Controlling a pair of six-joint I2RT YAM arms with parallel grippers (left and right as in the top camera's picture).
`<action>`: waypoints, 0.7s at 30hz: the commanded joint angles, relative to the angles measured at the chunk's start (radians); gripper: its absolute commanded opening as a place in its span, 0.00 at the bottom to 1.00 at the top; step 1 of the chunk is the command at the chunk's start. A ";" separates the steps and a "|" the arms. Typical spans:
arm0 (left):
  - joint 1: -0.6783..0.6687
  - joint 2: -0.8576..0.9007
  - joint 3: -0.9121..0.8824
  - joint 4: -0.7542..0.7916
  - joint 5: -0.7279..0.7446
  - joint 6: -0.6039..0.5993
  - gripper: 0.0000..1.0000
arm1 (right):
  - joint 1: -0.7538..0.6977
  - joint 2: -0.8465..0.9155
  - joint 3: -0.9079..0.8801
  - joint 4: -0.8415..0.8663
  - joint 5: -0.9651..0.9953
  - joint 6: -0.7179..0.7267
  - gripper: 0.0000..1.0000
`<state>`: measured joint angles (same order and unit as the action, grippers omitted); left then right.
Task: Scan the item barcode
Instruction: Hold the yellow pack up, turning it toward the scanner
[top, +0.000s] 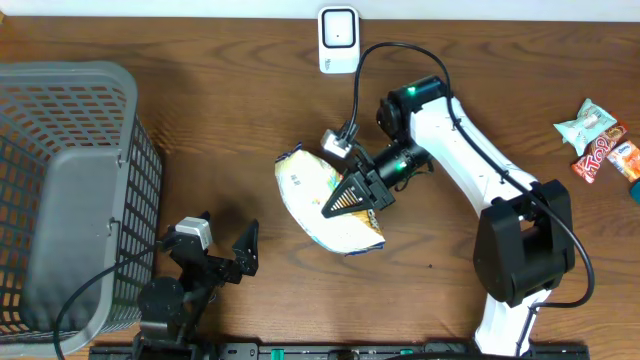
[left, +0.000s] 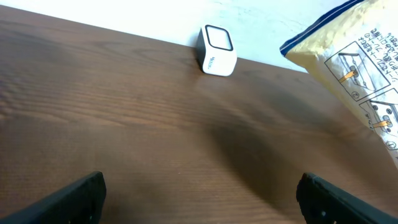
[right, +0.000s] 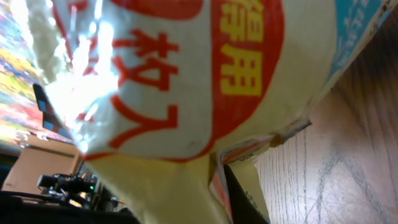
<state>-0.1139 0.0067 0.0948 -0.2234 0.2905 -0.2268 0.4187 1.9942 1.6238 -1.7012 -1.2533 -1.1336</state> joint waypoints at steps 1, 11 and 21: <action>0.003 -0.002 -0.016 -0.023 0.016 0.020 0.98 | 0.002 -0.003 -0.003 -0.001 -0.038 -0.031 0.01; 0.003 -0.002 -0.016 -0.023 0.016 0.020 0.98 | 0.002 -0.003 -0.003 -0.001 -0.019 0.019 0.01; 0.003 -0.002 -0.016 -0.023 0.016 0.020 0.98 | 0.002 -0.003 -0.003 -0.001 0.018 0.070 0.01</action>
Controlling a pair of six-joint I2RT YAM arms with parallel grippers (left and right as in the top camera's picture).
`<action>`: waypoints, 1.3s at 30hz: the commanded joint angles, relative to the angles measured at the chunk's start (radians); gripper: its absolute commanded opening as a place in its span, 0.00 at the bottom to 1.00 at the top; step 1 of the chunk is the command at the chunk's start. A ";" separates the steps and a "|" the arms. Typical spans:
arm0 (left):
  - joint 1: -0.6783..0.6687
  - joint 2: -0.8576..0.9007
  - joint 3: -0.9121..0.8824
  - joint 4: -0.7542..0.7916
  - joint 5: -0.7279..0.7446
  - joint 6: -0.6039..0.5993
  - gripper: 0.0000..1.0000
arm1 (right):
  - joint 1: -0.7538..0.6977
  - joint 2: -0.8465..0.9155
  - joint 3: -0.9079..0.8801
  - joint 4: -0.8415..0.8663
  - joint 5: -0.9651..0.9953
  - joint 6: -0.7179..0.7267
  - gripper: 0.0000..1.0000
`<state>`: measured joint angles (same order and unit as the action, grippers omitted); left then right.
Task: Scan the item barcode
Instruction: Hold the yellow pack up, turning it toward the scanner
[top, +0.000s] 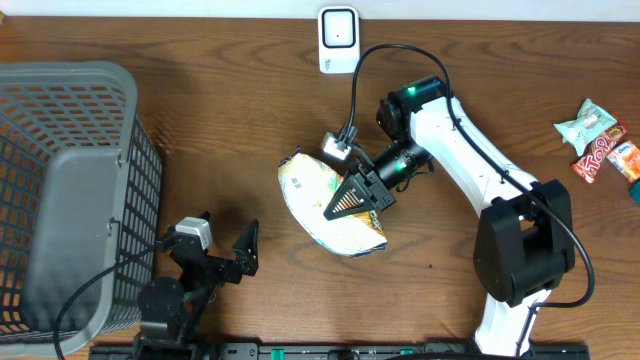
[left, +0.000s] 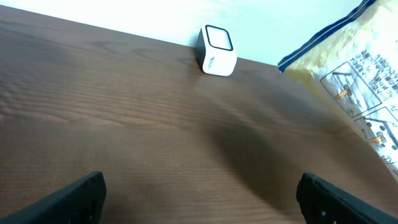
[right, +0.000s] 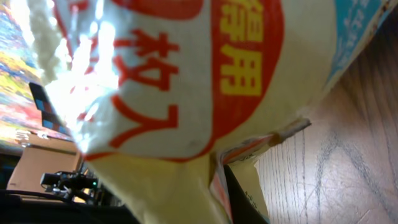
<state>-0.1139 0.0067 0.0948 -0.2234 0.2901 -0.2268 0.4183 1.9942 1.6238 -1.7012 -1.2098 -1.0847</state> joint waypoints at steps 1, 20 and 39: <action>0.003 -0.002 -0.016 -0.023 0.016 0.020 0.98 | 0.003 -0.003 -0.003 -0.001 -0.026 0.033 0.01; 0.003 -0.002 -0.016 -0.023 0.016 0.020 0.98 | 0.002 -0.003 -0.004 -0.001 0.008 0.035 0.01; 0.003 -0.002 -0.016 -0.023 0.016 0.020 0.98 | 0.002 -0.003 -0.004 0.026 0.147 -0.119 0.01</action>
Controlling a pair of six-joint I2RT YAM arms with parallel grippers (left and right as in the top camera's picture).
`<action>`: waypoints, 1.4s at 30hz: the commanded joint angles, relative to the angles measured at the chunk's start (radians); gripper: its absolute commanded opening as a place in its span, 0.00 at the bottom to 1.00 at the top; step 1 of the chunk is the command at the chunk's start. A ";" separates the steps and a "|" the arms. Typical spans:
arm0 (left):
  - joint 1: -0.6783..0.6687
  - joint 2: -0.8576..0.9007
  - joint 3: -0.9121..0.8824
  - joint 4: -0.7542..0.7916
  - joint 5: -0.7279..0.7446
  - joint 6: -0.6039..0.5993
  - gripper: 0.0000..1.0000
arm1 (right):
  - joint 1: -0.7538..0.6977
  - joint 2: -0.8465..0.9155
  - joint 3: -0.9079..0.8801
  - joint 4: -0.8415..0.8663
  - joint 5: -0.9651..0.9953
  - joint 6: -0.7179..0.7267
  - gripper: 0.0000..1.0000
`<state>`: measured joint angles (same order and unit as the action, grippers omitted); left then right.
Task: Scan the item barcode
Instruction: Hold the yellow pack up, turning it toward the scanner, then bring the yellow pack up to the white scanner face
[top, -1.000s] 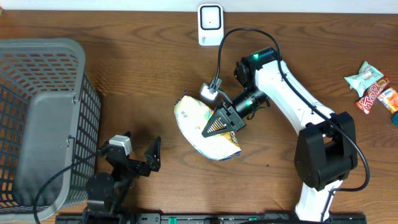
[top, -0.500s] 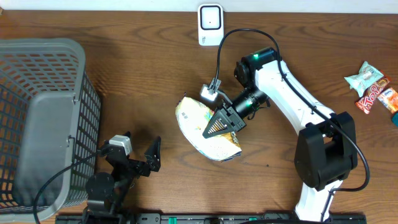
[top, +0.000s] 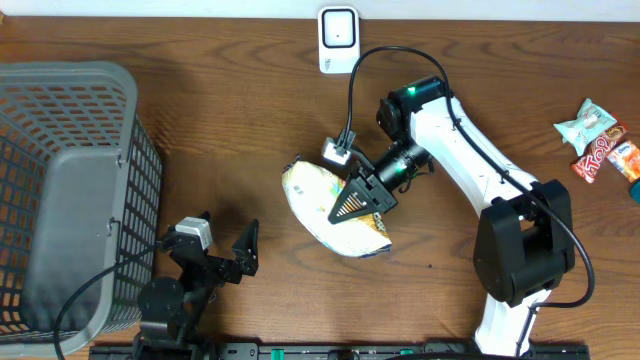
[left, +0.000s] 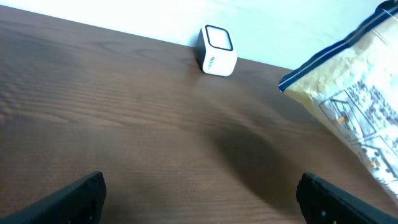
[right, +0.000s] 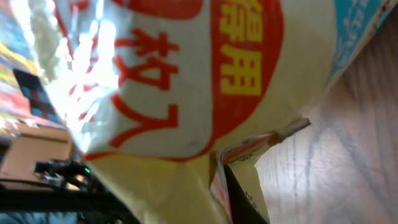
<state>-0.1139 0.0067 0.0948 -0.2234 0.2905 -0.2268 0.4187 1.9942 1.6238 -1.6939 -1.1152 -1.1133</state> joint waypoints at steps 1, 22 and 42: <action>0.003 -0.002 -0.016 -0.023 0.016 0.021 0.98 | 0.002 -0.003 -0.004 0.043 0.082 -0.089 0.01; 0.003 -0.002 -0.016 -0.023 0.016 0.020 0.98 | 0.001 0.002 -0.001 0.753 1.204 1.051 0.01; 0.003 -0.002 -0.016 -0.023 0.016 0.020 0.98 | -0.027 0.613 0.892 0.764 1.582 0.766 0.01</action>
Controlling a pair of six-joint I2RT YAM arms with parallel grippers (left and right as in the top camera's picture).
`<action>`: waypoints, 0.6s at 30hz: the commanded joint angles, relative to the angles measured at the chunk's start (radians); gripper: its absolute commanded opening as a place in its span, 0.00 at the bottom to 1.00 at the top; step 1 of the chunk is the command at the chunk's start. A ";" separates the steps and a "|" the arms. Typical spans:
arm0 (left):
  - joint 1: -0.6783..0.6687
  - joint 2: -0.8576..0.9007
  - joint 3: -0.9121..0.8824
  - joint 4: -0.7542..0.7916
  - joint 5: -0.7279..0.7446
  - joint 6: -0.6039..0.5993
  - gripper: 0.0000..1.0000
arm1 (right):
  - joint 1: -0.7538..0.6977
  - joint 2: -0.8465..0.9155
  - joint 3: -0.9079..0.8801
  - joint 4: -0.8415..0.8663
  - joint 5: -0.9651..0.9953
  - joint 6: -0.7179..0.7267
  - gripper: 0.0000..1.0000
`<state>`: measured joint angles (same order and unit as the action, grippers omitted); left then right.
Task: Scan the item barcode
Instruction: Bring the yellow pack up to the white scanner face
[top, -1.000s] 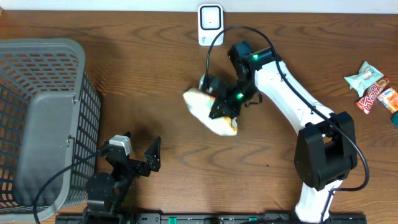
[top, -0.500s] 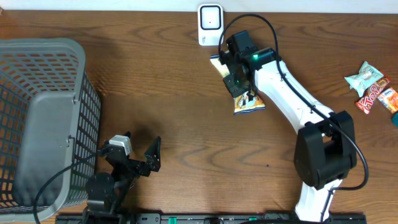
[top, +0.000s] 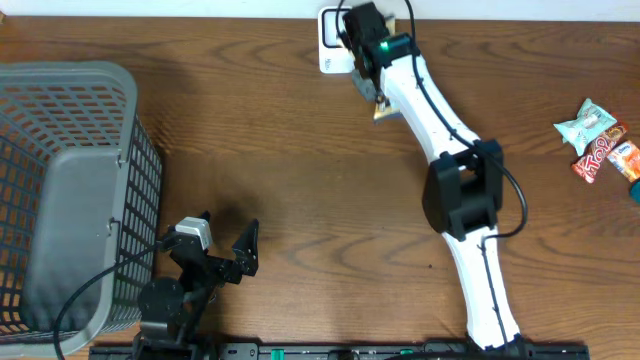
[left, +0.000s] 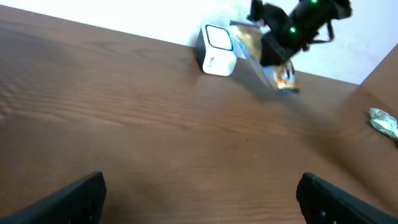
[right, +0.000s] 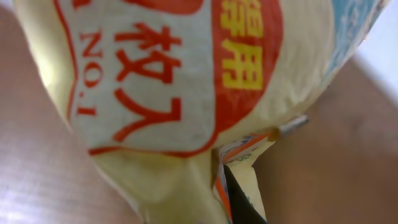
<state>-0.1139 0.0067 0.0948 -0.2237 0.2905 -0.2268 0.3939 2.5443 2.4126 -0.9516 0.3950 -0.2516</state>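
Note:
The snack bag (right: 186, 87), pale yellow with red characters, fills the right wrist view. My right gripper (right: 231, 194) is shut on its lower edge, and one black finger (right: 241, 198) shows against the seam. Seen from the left wrist, the bag (left: 254, 45) hangs right beside the white barcode scanner (left: 217, 50) at the table's back edge. From overhead the right arm stretches over the scanner (top: 333, 48); only a corner of the bag (top: 382, 107) shows. My left gripper (top: 218, 258) stands open near the front, nothing between its fingers (left: 71, 198).
A grey mesh basket (top: 60, 190) takes up the left side of the table. Several wrapped snacks (top: 598, 140) lie at the right edge, one of them (left: 384, 121) visible from the left wrist. The wall runs just behind the scanner.
My right gripper has moved with the bag from the middle of the table to the back edge, next to the scanner. The left arm has not moved.
My right gripper held the bag above the table's middle through all three earlier moments, shifting it slightly rightward and lower. Now the arm is stretched to the back and the bag hangs beside the scanner. The left gripper stayed open and still.

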 joint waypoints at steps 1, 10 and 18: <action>0.003 -0.002 -0.016 -0.023 0.016 0.020 0.98 | -0.001 0.077 0.116 0.041 0.077 -0.109 0.01; 0.003 -0.002 -0.016 -0.023 0.016 0.020 0.98 | 0.025 0.106 0.121 0.171 0.133 -0.162 0.01; 0.003 -0.002 -0.016 -0.023 0.016 0.020 0.98 | -0.027 -0.035 0.127 -0.217 0.137 0.177 0.01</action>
<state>-0.1139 0.0067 0.0948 -0.2237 0.2901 -0.2268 0.4103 2.6335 2.5134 -1.0733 0.4957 -0.2771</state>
